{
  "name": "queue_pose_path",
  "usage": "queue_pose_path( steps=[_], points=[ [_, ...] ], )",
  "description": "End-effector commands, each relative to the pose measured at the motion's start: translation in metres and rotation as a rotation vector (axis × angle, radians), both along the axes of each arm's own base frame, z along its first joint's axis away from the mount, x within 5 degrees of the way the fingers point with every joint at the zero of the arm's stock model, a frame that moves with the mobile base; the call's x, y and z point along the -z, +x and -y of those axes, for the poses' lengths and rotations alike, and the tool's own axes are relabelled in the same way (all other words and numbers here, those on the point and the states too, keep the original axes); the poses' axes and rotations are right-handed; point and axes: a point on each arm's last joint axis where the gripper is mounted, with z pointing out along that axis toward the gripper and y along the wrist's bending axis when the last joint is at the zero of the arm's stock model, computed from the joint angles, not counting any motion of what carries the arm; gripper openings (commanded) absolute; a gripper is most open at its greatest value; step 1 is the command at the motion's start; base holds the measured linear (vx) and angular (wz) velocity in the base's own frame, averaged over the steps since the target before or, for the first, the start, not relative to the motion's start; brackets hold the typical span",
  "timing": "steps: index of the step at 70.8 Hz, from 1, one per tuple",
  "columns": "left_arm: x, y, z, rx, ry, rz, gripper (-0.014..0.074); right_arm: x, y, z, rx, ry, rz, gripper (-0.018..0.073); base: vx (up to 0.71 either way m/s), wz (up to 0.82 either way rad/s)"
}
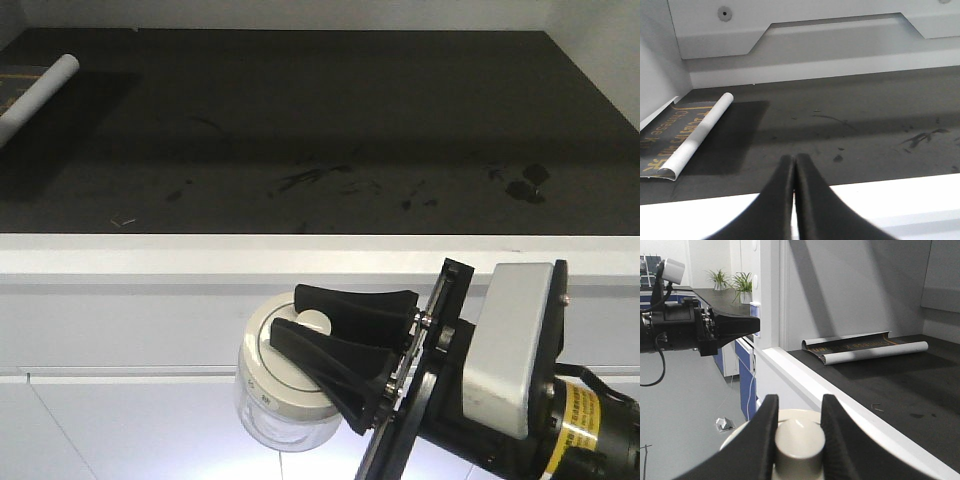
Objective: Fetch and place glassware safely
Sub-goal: 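Lift the jar and pull it out of the hood toward the robot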
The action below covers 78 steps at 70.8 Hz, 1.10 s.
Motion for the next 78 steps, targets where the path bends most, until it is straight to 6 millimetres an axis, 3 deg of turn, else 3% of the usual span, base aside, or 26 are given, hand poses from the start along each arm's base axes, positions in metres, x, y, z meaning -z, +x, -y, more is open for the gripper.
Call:
queue_pose_path(
  steps=[1,78],
  points=[
    [-0.0152,-0.0002,0.0013,0.012,-0.013,0.093,-0.0007,-0.0237,-0.0033,0.0014,-0.027,0.133,0.077,-0.0003,0.00,0.00],
    [-0.0152,-0.0002,0.0013,0.012,-0.013,0.093,-0.0007,-0.0237,-0.0033,0.0014,-0.027,0.133,0.077,-0.0003,0.00,0.00]
  ],
)
